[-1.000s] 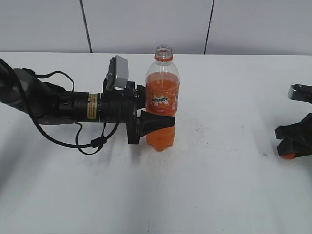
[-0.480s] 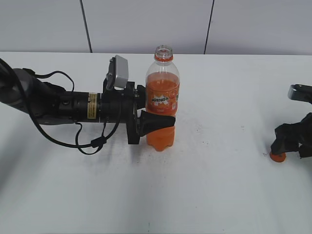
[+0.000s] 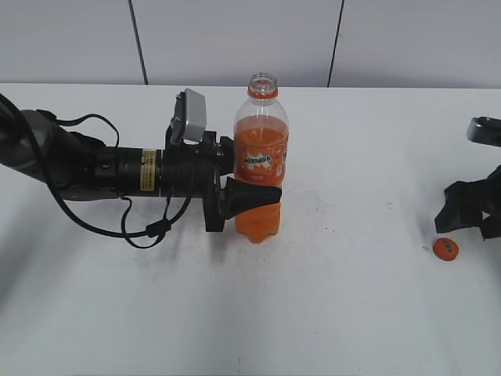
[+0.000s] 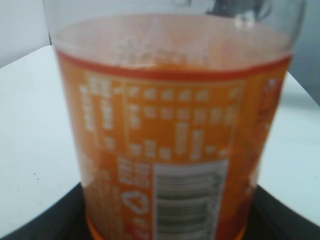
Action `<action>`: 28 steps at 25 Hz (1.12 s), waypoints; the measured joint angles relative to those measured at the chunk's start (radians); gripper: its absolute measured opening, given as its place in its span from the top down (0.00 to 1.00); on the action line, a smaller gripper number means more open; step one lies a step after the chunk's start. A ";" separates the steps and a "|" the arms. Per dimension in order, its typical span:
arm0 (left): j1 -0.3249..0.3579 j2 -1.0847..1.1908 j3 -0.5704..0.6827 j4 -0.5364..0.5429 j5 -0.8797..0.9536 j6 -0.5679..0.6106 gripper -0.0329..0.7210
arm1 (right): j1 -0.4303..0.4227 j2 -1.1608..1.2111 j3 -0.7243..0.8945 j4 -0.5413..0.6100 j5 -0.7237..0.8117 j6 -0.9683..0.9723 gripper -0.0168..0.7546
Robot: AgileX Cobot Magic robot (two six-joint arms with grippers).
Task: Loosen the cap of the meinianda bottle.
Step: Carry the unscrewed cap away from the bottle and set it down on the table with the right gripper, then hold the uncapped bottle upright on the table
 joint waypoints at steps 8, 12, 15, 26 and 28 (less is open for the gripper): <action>0.000 0.000 0.000 -0.002 -0.009 0.000 0.30 | 0.000 -0.111 -0.010 0.000 0.048 0.012 0.26; 0.000 0.000 0.000 -0.013 -0.018 0.000 0.22 | 0.000 -0.159 -0.012 0.000 0.050 0.015 0.26; 0.000 0.000 0.000 -0.020 -0.020 0.000 0.20 | 0.000 -0.182 -0.012 0.000 0.058 0.016 0.26; 0.000 -0.001 0.000 -0.051 -0.020 -0.015 0.17 | 0.000 -0.197 -0.018 -0.011 0.116 0.016 0.26; 0.000 -0.010 0.000 -0.049 -0.020 -0.023 0.17 | 0.000 -0.197 -0.019 -0.012 0.123 0.016 0.26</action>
